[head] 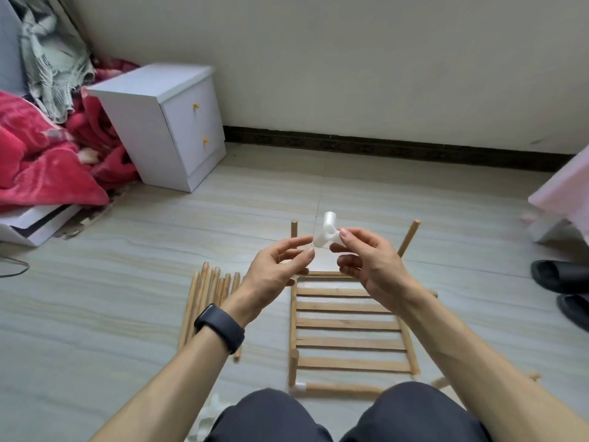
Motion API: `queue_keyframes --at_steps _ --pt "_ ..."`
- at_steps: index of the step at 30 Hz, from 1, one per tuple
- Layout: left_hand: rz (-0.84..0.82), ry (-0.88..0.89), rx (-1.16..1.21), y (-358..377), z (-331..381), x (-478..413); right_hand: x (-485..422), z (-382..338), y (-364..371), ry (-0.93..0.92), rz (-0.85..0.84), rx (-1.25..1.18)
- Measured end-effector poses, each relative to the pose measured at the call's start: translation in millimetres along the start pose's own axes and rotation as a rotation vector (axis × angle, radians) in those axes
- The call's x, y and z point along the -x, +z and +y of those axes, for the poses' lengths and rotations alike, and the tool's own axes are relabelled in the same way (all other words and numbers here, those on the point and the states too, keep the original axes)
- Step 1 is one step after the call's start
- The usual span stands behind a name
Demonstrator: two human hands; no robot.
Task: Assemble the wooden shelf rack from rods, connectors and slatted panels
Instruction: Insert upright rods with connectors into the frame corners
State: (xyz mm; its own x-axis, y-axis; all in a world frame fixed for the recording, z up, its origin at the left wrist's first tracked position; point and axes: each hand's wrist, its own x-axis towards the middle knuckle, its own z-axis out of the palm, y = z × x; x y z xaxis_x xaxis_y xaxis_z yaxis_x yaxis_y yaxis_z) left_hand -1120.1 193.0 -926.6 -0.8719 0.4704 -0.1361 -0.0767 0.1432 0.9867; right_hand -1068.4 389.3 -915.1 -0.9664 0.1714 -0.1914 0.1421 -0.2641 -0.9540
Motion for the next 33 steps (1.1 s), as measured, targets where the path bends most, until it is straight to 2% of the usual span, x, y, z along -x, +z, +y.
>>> queue_keyframes --at_steps 2,5,8,12,16,20,24,27,30,33 --pt "0.024 0.063 -0.025 4 -1 0 5 1 -3 0.048 -0.033 -0.034" --pt "-0.028 0.095 0.017 11 7 -3 12 3 -4 0.115 -0.088 -0.101" --pt "-0.029 0.111 0.014 13 15 -9 17 0 -8 0.098 -0.063 -0.11" --pt "-0.236 0.046 0.039 20 29 -21 29 -7 -26 0.056 -0.01 -0.094" --pt "-0.404 0.002 -0.059 55 49 -40 50 -14 -56 0.02 -0.001 -0.137" --pt "-0.479 -0.066 -0.267 109 57 -60 74 -15 -92 0.001 0.132 -0.136" --pt "-0.672 -0.122 -0.436 161 45 -67 101 2 -135 0.02 0.385 -0.136" --pt "-0.783 -0.089 -0.516 199 27 -68 121 24 -164 0.103 0.496 -0.179" --pt "-0.819 -0.049 -0.535 233 5 -71 135 41 -185 0.161 0.516 -0.11" --pt "-0.78 -0.019 -0.565 253 -16 -72 145 52 -200 0.245 0.458 0.085"
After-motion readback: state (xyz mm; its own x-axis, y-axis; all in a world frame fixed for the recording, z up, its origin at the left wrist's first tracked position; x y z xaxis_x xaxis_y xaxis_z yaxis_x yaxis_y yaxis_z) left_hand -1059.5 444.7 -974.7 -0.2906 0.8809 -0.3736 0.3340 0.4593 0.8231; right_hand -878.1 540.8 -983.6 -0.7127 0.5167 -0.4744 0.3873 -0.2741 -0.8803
